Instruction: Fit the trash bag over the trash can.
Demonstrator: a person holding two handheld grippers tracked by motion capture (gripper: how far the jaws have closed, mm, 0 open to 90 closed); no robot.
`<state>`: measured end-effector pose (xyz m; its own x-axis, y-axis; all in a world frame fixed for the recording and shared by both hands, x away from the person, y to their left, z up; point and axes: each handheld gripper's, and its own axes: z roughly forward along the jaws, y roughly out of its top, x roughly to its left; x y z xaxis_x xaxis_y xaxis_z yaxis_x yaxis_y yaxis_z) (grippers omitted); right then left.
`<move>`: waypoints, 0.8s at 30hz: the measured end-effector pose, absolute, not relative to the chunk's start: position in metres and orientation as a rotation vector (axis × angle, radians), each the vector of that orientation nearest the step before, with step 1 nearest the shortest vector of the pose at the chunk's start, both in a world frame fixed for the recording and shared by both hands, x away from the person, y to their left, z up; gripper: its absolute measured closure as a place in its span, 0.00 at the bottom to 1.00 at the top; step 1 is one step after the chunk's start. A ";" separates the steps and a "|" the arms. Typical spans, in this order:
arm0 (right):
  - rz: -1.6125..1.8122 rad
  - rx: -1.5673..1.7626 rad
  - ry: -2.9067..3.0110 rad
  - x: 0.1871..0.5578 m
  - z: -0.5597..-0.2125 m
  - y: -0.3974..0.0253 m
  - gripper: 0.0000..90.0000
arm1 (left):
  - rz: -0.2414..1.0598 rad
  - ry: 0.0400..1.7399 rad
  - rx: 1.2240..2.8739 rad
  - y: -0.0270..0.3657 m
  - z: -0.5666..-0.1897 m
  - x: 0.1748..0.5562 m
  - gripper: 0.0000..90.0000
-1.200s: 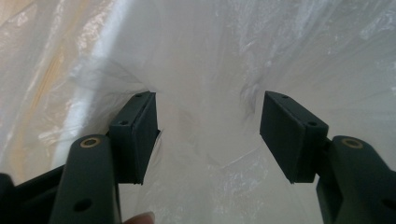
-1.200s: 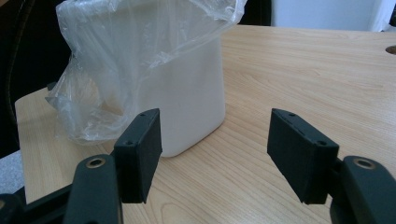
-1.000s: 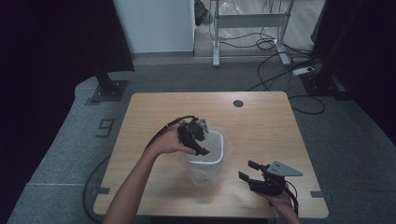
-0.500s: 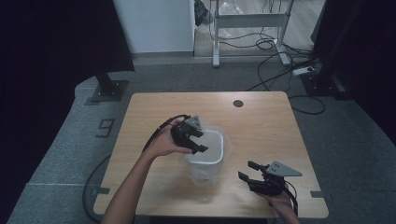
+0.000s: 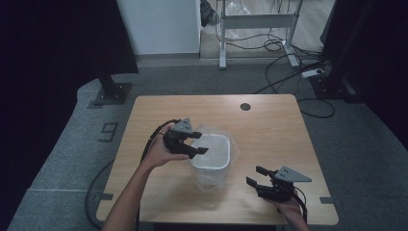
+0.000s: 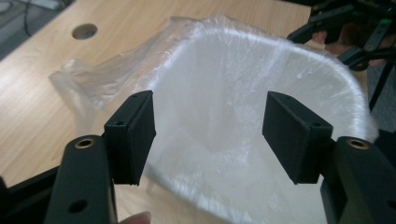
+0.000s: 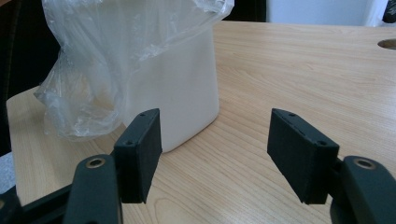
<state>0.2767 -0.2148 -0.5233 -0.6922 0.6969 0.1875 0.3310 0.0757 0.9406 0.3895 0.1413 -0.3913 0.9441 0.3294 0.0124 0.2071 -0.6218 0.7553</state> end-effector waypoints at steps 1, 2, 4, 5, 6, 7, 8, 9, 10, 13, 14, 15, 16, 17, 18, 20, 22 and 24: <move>1.651 1.027 2.047 0.277 -0.524 -0.215 0.39 | 0.196 0.384 2.249 0.144 -0.391 0.388 0.39; 1.647 1.031 2.049 0.277 -0.524 -0.215 0.39 | 0.201 0.388 2.242 0.147 -0.391 0.386 0.39; 1.645 1.031 2.049 0.277 -0.525 -0.215 0.39 | 0.204 0.396 2.228 0.151 -0.391 0.384 0.38; 1.645 1.033 2.049 0.277 -0.525 -0.215 0.39 | 0.210 0.401 2.221 0.153 -0.392 0.383 0.38; 1.644 1.033 2.050 0.277 -0.525 -0.215 0.39 | 0.213 0.408 2.210 0.156 -0.393 0.381 0.38; 1.641 1.032 2.051 0.277 -0.525 -0.214 0.39 | 0.210 0.413 2.201 0.159 -0.394 0.380 0.38; 1.641 1.032 2.051 0.277 -0.526 -0.214 0.39 | 0.211 0.417 2.195 0.161 -0.394 0.379 0.38; 1.641 1.032 2.051 0.277 -0.526 -0.214 0.39 | 0.217 0.426 2.181 0.165 -0.396 0.377 0.37; 1.640 1.032 2.050 0.277 -0.525 -0.214 0.39 | 0.218 0.431 2.171 0.168 -0.397 0.376 0.37; 1.642 1.034 2.050 0.277 -0.525 -0.214 0.39 | 0.227 0.449 2.138 0.178 -0.400 0.371 0.37; 1.642 1.035 2.051 0.277 -0.525 -0.214 0.39 | 0.228 0.454 2.127 0.182 -0.400 0.369 0.37; 1.642 1.034 2.052 0.277 -0.525 -0.214 0.39 | 0.230 0.460 2.119 0.185 -0.401 0.367 0.37; 1.641 1.034 2.052 0.276 -0.525 -0.214 0.39 | 0.231 0.462 2.110 0.188 -0.401 0.366 0.37; 1.640 1.034 2.053 0.276 -0.526 -0.214 0.39 | 0.224 0.469 2.095 0.192 -0.402 0.365 0.37; 1.639 1.033 2.053 0.276 -0.526 -0.214 0.39 | 0.205 0.471 2.074 0.198 -0.403 0.361 0.36; 1.638 1.034 2.050 0.276 -0.526 -0.214 0.39 | 0.222 0.477 2.062 0.205 -0.404 0.357 0.36; 1.638 1.034 2.049 0.276 -0.526 -0.214 0.39 | 0.225 0.482 2.057 0.207 -0.406 0.355 0.36; 1.636 1.036 2.050 0.277 -0.526 -0.214 0.39 | 0.229 0.492 2.051 0.213 -0.410 0.351 0.36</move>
